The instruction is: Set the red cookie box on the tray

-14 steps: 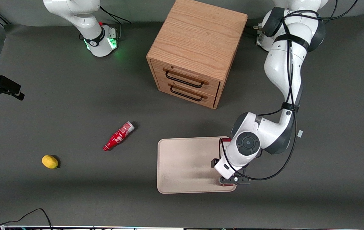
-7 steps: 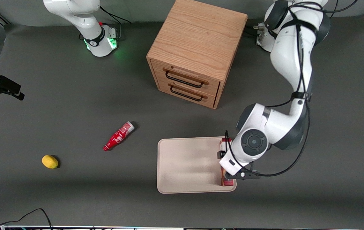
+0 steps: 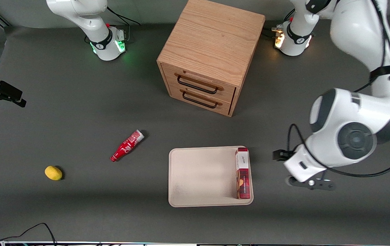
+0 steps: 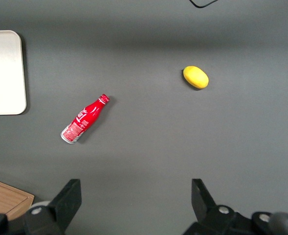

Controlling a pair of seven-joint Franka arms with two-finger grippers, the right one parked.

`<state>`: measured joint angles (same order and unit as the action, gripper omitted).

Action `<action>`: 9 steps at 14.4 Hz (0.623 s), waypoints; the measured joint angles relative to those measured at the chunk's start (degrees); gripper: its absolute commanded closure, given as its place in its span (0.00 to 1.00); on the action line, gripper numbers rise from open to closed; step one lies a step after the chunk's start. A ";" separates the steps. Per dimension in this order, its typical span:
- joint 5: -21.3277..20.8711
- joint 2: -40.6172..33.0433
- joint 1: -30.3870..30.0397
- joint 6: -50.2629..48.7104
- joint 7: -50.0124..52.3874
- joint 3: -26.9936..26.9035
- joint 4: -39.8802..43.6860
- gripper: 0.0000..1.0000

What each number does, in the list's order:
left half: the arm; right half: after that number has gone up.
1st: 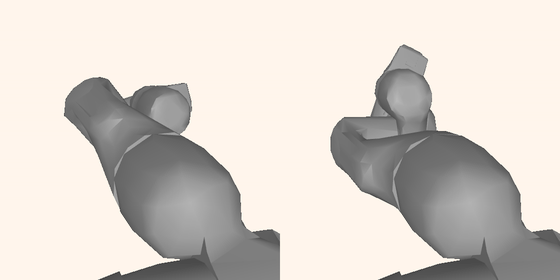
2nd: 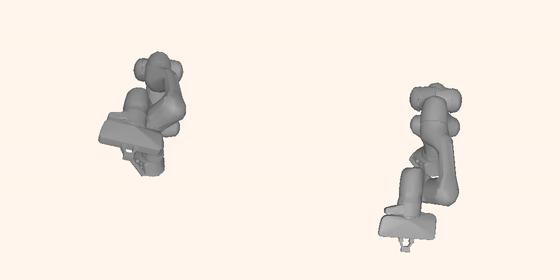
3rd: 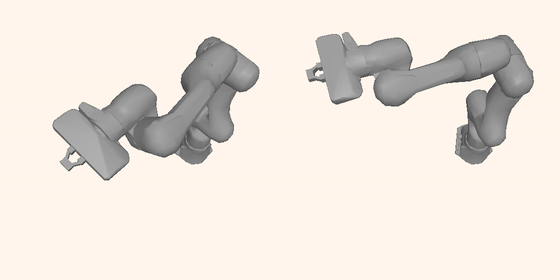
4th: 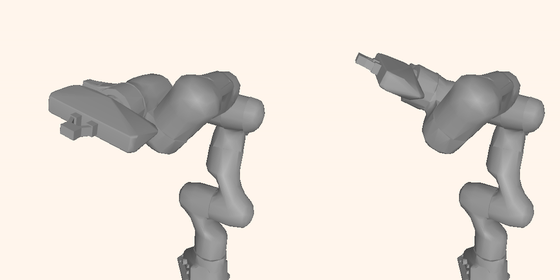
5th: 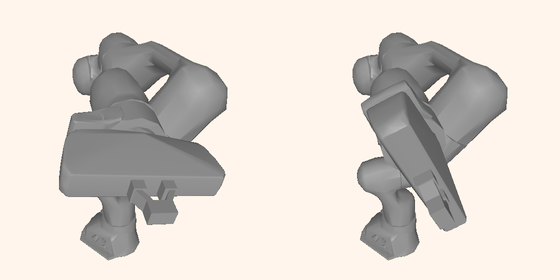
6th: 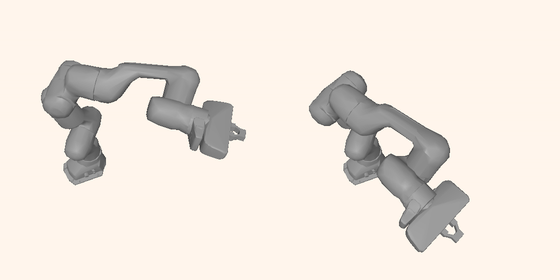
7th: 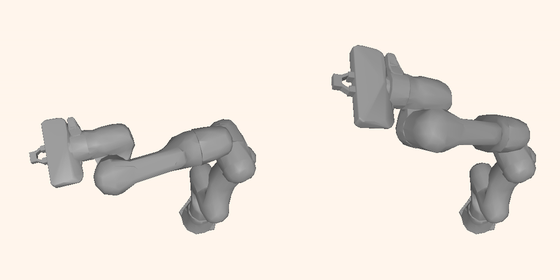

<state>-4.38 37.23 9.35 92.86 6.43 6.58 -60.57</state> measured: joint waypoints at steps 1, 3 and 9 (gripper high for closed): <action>0.28 -2.05 -0.95 0.01 -2.92 -1.47 -2.79 0.00; 0.87 -6.36 -1.70 0.28 -8.83 -5.51 -8.29 0.00; 1.16 -20.98 -1.99 3.03 -19.41 -15.57 -24.79 0.00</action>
<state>-3.22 16.25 7.36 95.89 -12.98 -8.98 -85.35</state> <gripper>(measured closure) 0.000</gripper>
